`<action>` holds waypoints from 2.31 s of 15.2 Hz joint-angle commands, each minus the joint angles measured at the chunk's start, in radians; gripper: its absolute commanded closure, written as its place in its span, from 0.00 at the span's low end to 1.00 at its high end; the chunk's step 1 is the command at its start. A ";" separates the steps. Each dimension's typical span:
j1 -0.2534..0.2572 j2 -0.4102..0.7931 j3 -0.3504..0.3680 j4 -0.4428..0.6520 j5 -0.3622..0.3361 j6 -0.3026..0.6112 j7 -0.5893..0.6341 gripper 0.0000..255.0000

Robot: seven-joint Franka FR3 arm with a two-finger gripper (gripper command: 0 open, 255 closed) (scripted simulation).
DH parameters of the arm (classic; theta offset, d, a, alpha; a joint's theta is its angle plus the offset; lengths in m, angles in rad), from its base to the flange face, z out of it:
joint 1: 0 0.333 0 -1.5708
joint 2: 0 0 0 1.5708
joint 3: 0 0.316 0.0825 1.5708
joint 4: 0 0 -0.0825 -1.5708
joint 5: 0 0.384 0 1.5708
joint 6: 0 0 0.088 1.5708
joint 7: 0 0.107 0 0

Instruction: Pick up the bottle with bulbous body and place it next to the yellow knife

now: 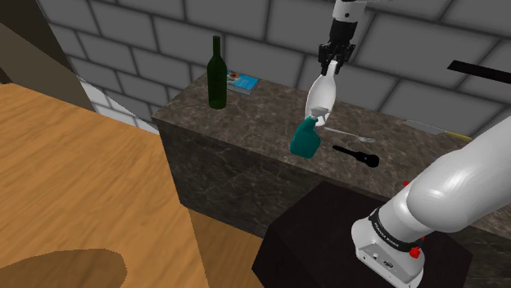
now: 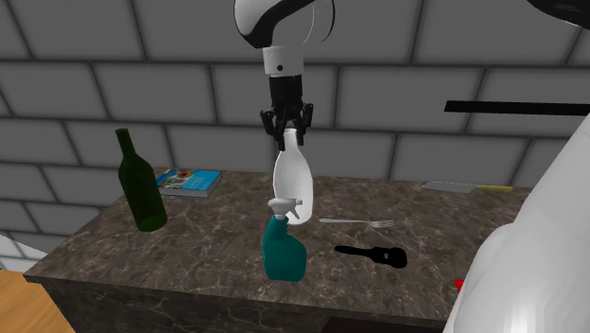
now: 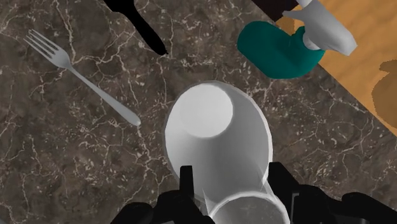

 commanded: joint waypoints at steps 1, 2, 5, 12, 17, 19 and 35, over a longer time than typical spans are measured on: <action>0.000 -0.003 0.001 0.026 0.000 -0.028 0.000 1.00; 0.001 -0.003 0.001 0.039 0.000 -0.042 0.000 1.00; 0.001 -0.004 0.002 0.078 0.000 -0.082 0.000 1.00; 0.002 0.003 0.002 0.180 0.002 -0.177 -0.003 1.00; 0.002 0.015 0.002 0.261 0.005 -0.247 -0.006 1.00; 0.002 0.022 0.002 0.296 0.007 -0.275 -0.008 1.00; -0.006 0.122 -0.009 0.639 0.030 -0.520 -0.030 1.00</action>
